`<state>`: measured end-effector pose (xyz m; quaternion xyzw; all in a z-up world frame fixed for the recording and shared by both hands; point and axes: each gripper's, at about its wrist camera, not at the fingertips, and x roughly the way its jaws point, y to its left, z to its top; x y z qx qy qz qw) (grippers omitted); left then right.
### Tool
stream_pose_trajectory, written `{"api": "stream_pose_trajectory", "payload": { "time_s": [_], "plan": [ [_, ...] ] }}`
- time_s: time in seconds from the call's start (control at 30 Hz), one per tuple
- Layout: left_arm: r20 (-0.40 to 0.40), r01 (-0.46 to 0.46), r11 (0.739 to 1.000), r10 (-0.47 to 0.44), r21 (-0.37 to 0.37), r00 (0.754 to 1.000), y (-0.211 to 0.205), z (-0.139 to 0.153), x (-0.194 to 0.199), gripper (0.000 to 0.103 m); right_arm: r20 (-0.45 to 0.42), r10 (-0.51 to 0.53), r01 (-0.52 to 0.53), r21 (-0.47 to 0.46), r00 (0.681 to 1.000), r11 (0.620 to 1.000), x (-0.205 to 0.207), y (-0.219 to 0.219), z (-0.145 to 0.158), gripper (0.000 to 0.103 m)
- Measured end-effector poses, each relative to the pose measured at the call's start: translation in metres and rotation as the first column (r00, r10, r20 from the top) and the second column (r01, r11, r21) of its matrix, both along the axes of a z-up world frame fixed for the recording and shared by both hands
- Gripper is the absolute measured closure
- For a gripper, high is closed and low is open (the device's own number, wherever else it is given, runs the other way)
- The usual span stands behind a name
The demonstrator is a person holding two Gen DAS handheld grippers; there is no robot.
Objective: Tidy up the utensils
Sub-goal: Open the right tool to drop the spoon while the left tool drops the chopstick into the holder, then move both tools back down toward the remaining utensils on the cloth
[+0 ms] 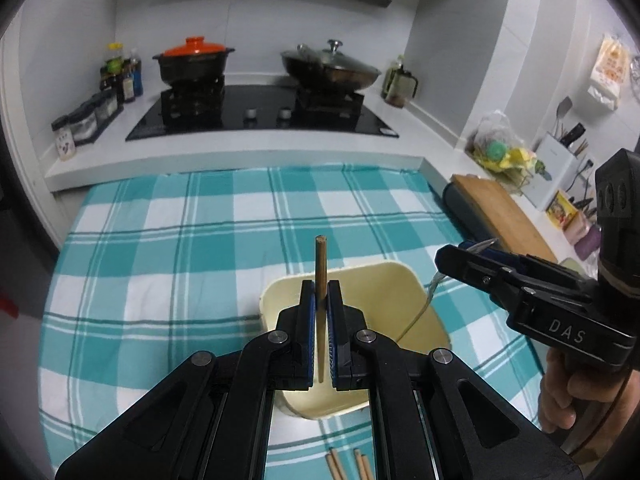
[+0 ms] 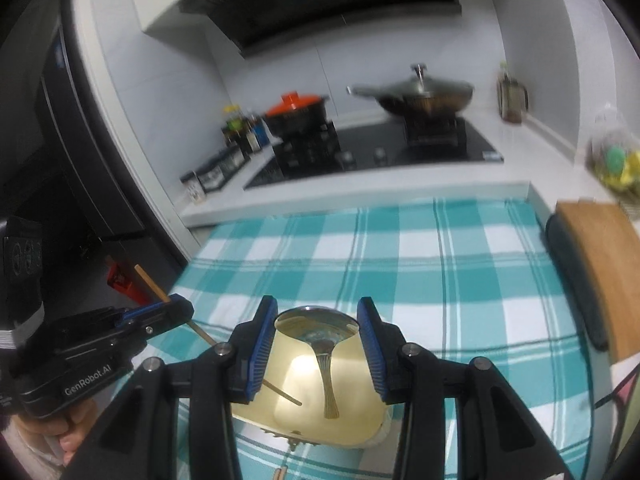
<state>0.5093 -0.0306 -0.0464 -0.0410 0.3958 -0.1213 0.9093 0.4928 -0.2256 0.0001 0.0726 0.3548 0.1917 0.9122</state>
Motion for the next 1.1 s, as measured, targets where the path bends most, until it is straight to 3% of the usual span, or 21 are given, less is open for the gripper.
{"api": "stream_pose_trajectory", "payload": {
  "time_s": [0.17, 0.2, 0.27, 0.3, 0.33, 0.4, 0.5, 0.6, 0.67, 0.77, 0.93, 1.1],
  "plan": [
    [-0.04, -0.017, 0.999, 0.018, 0.043, 0.999, -0.01, -0.019, 0.022, 0.098, -0.098, -0.02, 0.017, -0.033, 0.995, 0.999, 0.024, 0.003, -0.033, 0.061],
    [-0.056, -0.024, 0.999, 0.026, 0.042, 0.998, -0.011, -0.02, 0.028, 0.092, -0.108, -0.024, 0.02, -0.041, 0.994, 0.999, 0.028, 0.004, -0.037, 0.06],
    [-0.059, -0.045, 0.998, 0.048, 0.047, 0.997, -0.013, -0.017, 0.035, 0.07, -0.113, -0.039, 0.034, -0.044, 0.993, 0.998, 0.038, 0.005, -0.039, 0.058],
    [-0.041, -0.064, 0.996, 0.067, 0.058, 0.997, -0.012, -0.012, 0.036, 0.054, -0.103, -0.05, 0.046, -0.045, 0.993, 0.998, 0.043, 0.006, -0.036, 0.052],
    [-0.014, -0.083, 0.994, 0.084, 0.068, 0.996, -0.01, -0.004, 0.033, 0.046, -0.087, -0.064, 0.061, -0.042, 0.994, 0.997, 0.045, 0.005, -0.031, 0.052],
    [0.063, -0.097, 0.993, 0.093, 0.064, 0.994, -0.004, 0.016, 0.016, 0.039, -0.045, -0.093, 0.092, -0.023, 0.995, 0.996, 0.043, 0.001, -0.013, 0.052],
    [0.184, -0.081, 0.994, 0.066, 0.074, 0.981, 0.009, 0.048, -0.027, 0.02, 0.057, -0.1, 0.101, -0.021, 0.993, 0.995, 0.013, -0.006, 0.026, 0.052],
    [0.301, -0.069, 0.992, 0.033, 0.109, 0.953, 0.024, 0.067, -0.088, 0.004, 0.181, -0.069, 0.086, -0.084, 0.981, 0.993, -0.044, -0.014, 0.062, 0.05],
    [0.336, -0.047, 0.985, -0.013, 0.169, 0.942, 0.032, 0.068, -0.131, 0.004, 0.239, -0.033, 0.067, -0.134, 0.97, 0.989, -0.086, -0.02, 0.075, 0.046],
    [0.276, 0.02, 0.969, -0.09, 0.245, 0.957, 0.043, 0.048, -0.185, 0.004, 0.289, 0.032, 0.035, -0.223, 0.957, 0.974, -0.149, -0.029, 0.078, 0.044],
    [0.046, 0.104, 0.968, -0.117, 0.227, 0.992, 0.045, -0.011, -0.26, 0.004, 0.282, 0.058, 0.042, -0.339, 0.958, 0.94, -0.242, -0.046, 0.042, 0.044],
    [0.02, 0.067, 0.983, -0.072, 0.17, 0.997, 0.022, -0.053, -0.322, 0.001, 0.257, -0.02, 0.097, -0.288, 0.966, 0.953, -0.323, -0.05, -0.017, 0.044]
  ]
}}
